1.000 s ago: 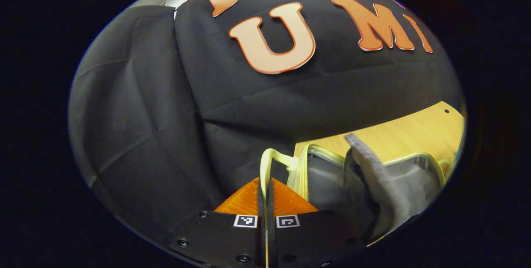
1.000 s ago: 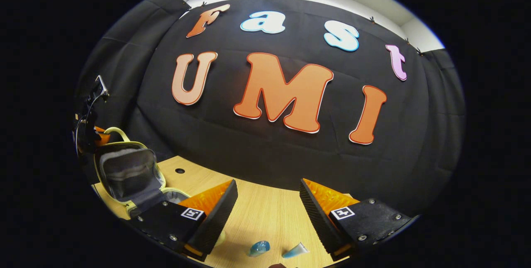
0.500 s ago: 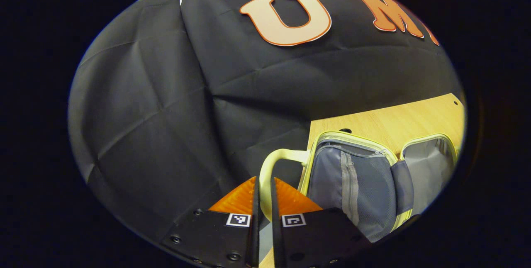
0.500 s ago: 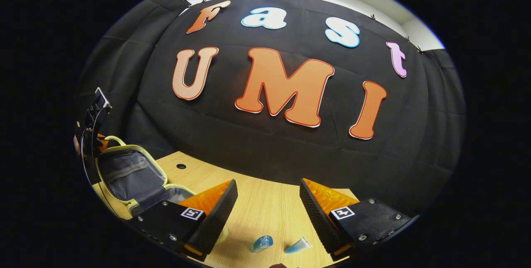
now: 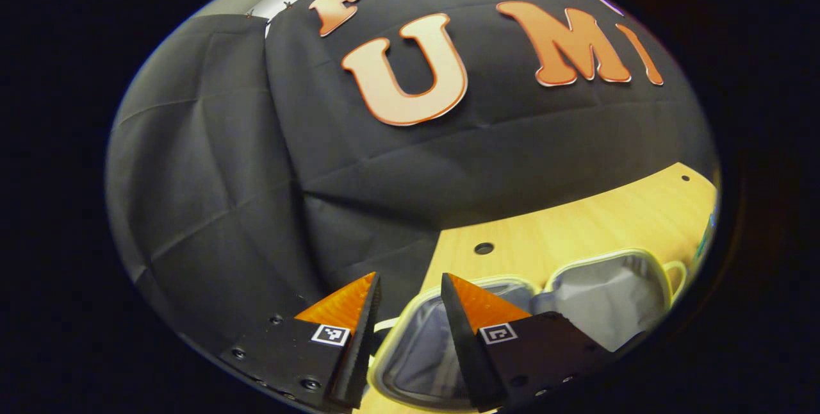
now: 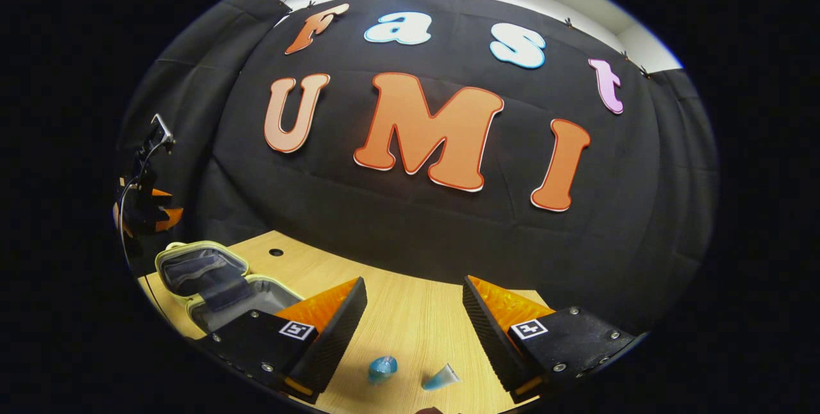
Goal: First open the suitcase, pack the skin care products into it, and then close the suitcase.
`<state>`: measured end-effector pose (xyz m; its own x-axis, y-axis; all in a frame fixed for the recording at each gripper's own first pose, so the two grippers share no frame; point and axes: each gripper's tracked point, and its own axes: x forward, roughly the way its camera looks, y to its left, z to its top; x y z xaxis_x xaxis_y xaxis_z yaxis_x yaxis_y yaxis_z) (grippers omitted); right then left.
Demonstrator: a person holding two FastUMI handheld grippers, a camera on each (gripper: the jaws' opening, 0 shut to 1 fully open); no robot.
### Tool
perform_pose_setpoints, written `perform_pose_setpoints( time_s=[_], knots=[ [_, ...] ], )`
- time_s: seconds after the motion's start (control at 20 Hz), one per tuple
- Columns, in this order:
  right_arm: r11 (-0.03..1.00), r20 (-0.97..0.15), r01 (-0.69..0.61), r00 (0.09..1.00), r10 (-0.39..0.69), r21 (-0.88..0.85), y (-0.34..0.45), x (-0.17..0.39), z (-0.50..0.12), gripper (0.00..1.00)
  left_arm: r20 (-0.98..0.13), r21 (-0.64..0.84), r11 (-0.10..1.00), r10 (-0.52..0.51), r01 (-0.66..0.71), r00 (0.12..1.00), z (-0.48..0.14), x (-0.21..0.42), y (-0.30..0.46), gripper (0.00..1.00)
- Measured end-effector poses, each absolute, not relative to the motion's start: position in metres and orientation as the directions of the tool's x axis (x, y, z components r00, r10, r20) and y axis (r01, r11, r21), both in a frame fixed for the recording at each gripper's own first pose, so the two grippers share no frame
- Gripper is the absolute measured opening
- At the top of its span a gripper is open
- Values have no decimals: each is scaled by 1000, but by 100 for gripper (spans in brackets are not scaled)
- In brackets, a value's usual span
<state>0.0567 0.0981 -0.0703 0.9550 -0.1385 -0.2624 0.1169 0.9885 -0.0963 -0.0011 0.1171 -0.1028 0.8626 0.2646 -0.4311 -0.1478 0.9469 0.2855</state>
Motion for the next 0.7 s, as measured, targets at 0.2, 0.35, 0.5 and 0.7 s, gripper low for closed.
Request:
perform_pose_setpoints(
  time_s=[0.2, 0.35, 0.5, 0.7],
  knots=[
    [990, -295, 115, 946, -134, -82, 77, 42, -90, 96, -411, 235, 969, 167, -73, 896, -90, 8, 45, 83],
    [991, -319, 111, 939, -128, -72, 63, 33, -107, 96, -403, 196, 981, 91, -12, 911, -84, 13, -9, 91],
    [994, -350, 96, 930, -109, -53, 54, 26, -127, 96, -426, 149, 986, -4, 75, 905, -93, 9, -73, 95],
    [998, -376, 59, 924, -68, -36, 51, 24, -152, 96, -451, 115, 973, -126, 198, 883, -111, -12, -157, 97]
  ],
)
